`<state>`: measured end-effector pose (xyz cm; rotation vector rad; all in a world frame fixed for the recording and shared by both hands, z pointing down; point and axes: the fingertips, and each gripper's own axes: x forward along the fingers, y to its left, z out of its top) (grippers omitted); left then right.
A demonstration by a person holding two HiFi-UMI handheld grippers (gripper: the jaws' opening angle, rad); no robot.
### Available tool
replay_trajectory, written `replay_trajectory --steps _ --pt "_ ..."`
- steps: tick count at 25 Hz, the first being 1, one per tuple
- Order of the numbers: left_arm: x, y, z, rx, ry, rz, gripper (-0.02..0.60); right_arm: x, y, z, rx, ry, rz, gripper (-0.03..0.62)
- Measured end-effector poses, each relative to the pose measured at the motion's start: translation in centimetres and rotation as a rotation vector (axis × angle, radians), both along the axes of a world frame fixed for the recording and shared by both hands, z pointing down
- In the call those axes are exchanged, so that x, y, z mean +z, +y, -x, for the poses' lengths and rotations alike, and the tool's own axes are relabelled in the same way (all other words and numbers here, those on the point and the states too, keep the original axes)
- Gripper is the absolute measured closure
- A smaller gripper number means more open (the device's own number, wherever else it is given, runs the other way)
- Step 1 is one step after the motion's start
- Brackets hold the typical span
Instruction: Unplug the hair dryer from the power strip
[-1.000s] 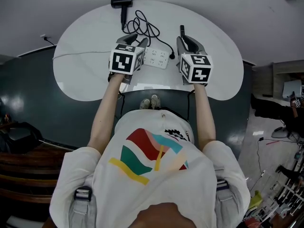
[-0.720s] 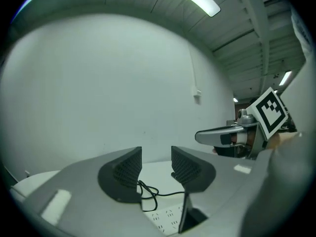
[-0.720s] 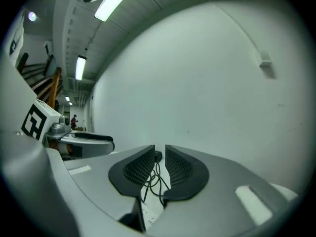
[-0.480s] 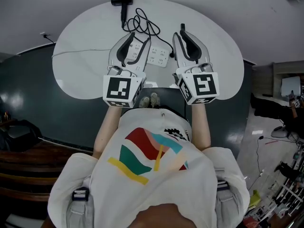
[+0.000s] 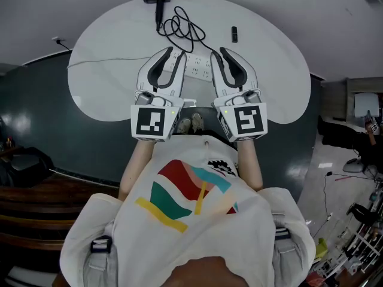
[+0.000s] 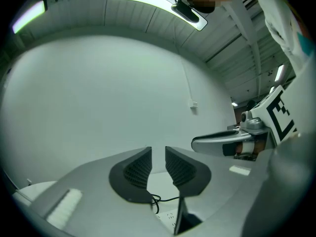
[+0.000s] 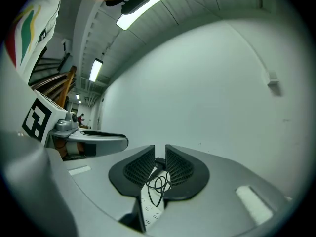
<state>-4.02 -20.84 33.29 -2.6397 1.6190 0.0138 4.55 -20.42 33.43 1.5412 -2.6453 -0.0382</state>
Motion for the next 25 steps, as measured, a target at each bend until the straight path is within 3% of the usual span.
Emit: replay_trajectory --steps 2,3,11,25 --pt "0.4 0.1 0.3 -0.022 -0.021 0.016 0.571 0.0 0.2 0.3 0.005 -0.017 0.000 0.530" --pt "0.6 0.1 0.4 -0.032 -0.031 0.018 0.581 0.1 0.3 0.3 0.010 -0.010 0.003 0.538" --pt "0.6 0.2 0.8 -0.044 -0.019 0.023 0.581 0.2 0.5 0.3 0.033 -0.035 0.012 0.585" --pt "-0.1 0.7 1.5 -0.056 -0.009 0.011 0.581 0.3 0.7 0.1 0.033 -0.057 0.019 0.583"
